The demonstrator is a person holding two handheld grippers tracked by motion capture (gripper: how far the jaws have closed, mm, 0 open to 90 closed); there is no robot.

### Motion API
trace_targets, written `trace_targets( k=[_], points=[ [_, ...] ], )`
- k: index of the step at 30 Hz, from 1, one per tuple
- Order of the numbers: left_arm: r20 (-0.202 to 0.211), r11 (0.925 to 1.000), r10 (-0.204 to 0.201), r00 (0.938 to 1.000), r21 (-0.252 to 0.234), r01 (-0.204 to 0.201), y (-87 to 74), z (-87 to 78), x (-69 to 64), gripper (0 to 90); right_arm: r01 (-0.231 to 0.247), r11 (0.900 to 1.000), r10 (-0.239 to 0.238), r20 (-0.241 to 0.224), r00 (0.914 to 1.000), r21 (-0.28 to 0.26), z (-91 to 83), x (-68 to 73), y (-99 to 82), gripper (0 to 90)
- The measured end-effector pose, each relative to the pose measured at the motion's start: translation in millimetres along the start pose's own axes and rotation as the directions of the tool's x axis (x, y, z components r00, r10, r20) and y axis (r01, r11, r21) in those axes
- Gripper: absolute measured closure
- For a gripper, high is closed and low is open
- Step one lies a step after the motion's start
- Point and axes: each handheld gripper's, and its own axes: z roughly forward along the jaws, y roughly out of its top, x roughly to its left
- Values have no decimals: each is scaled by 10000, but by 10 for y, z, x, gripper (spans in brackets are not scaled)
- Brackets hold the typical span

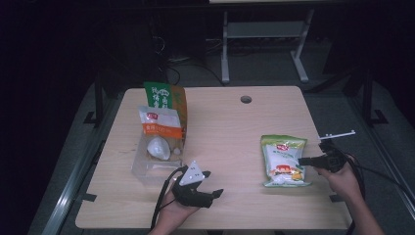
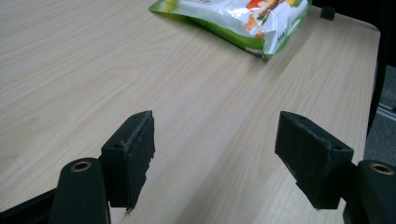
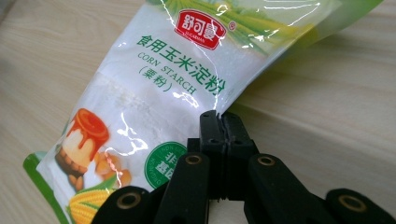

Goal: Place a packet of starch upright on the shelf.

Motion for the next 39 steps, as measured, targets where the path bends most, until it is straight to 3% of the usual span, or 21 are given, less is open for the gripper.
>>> trace_targets(
  k=[7,12,15,17,21,24,30,39],
  points=[
    [-20,10000,32,10000,48,-32,4,11,-2,281,64,9999,-55,-728,9973,129,43,104,-60,878],
    [-2,10000,29,10000,49,-29,4,15,5,281,76,9998,-62,-873,9962,157,68,57,4,662],
    [78,10000,-30,10000,-6,30,6,19,7,281,50,9999,-38,-933,9956,123,102,9,34,623],
    [124,10000,-62,9999,9,62,8,25,6,281,-66,10000,72,-1095,9940,61,134,-15,52,648],
    [230,9999,-155,9996,-2,155,14,53,1,281,-348,9994,354,-1593,9866,63,189,-24,46,788],
    [416,9998,-216,9989,64,214,22,92,-11,287,-164,9998,186,-1664,9859,143,192,14,49,880],
    [503,9997,-79,9987,253,66,41,156,-29,277,332,9994,-326,-1186,9924,33,143,146,43,895],
    [676,9988,-460,9967,183,448,103,240,30,265,1099,9893,-1232,-1457,9816,-960,-19,403,81,898]
  ],
)
